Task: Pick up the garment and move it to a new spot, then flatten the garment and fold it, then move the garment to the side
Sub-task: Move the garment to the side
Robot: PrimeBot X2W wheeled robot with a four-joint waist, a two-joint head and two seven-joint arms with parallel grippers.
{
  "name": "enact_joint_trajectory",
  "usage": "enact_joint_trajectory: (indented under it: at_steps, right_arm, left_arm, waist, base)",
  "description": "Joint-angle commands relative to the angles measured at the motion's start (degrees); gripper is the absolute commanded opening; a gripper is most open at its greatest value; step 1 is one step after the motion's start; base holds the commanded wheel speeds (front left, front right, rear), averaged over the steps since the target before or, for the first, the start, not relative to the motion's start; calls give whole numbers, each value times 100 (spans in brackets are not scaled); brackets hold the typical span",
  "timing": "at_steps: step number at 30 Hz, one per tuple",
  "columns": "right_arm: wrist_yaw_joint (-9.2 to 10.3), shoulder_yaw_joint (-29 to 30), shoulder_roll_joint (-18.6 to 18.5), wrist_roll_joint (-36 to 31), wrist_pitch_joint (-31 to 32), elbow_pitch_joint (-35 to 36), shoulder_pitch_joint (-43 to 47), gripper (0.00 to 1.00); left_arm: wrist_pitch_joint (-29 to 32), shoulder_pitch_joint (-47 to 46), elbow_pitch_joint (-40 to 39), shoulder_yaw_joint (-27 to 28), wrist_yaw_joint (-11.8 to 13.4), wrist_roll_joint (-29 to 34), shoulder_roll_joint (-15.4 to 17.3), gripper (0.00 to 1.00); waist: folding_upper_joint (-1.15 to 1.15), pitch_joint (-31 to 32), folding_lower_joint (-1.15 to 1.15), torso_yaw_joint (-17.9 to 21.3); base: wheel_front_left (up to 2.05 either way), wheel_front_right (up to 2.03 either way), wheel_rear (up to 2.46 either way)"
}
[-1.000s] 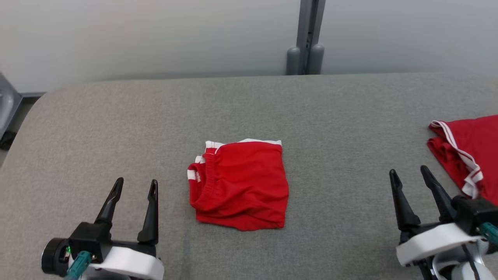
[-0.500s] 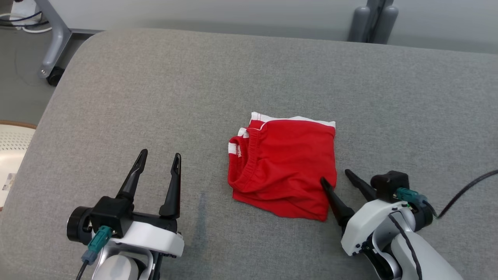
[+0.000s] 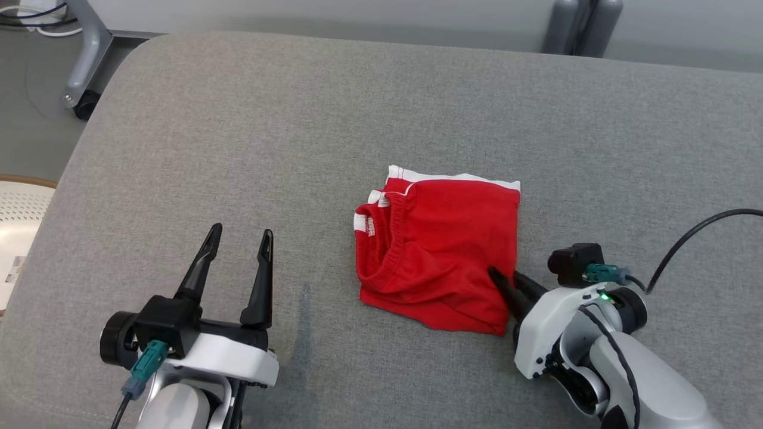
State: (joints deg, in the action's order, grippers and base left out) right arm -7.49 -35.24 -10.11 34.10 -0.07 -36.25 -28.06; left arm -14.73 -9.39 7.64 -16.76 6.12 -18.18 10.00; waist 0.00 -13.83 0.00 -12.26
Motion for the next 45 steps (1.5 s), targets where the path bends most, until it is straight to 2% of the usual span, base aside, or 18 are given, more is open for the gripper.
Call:
enact_joint_trajectory:
  at_steps: [1,4,8,14,19,23,27,32,36,41,43,45]
  right_arm:
    - [1,-181,-66,72,-9,-78,-37,0]
    - [0,-302,-161,86,-91,-63,-151,0]
    - [1,-563,-300,-23,-251,-9,-286,0]
    - [0,-789,-568,-165,-471,174,-294,0]
    - [0,-814,-964,-326,-615,369,-210,0]
    - [0,-913,-1475,-560,-577,605,-414,0]
    - [1,-1015,-1867,-745,-603,819,-795,0]
    - [0,-1080,-2295,-832,-736,831,-1466,0]
    - [0,-972,-2680,-623,-844,777,-1923,0]
    - [1,-678,-3347,-422,-843,708,-2223,0]
    - [0,-509,-3498,-290,-784,544,-2246,0]
    - [0,-398,-3495,-131,-769,381,-2225,0]
  left_arm:
    - [-35,-92,2,31,-19,35,27,100]
    - [-35,-85,-7,46,-21,44,42,100]
    - [-41,-30,-81,76,6,85,81,100]
    - [-39,48,-239,117,56,133,183,100]
    - [75,15,-408,73,61,194,298,100]
    - [240,-117,-637,0,14,265,411,100]
    - [386,-254,-831,-17,1,334,524,100]
    - [558,-455,-999,-70,-49,412,666,100]
    - [658,-641,-1140,-142,-98,493,718,100]
    - [783,-843,-1291,-191,-102,567,783,100]
    - [803,-907,-1340,-207,-109,611,817,100]
    - [843,-968,-1394,-201,-122,628,863,100]
  waist:
    - [0,-11,0,60]
    - [0,-8,0,139]
    - [0,0,0,435]
    - [0,27,0,1164]
    - [0,6,0,1842]
    - [0,-141,0,2381]
    - [0,-408,0,2712]
    - [0,-745,0,2895]
    - [0,-1017,0,2852]
    - [0,-1361,0,2761]
    - [0,-1486,0,2724]
    - [0,-1595,0,2696]
  base:
    - [0,0,0]
    - [0,0,0]
    - [0,0,0]
    - [0,0,0]
    - [0,0,0]
    - [0,0,0]
    - [0,0,0]
    - [0,0,0]
    - [0,0,0]
    - [0,0,0]
    - [0,0,0]
    - [0,0,0]
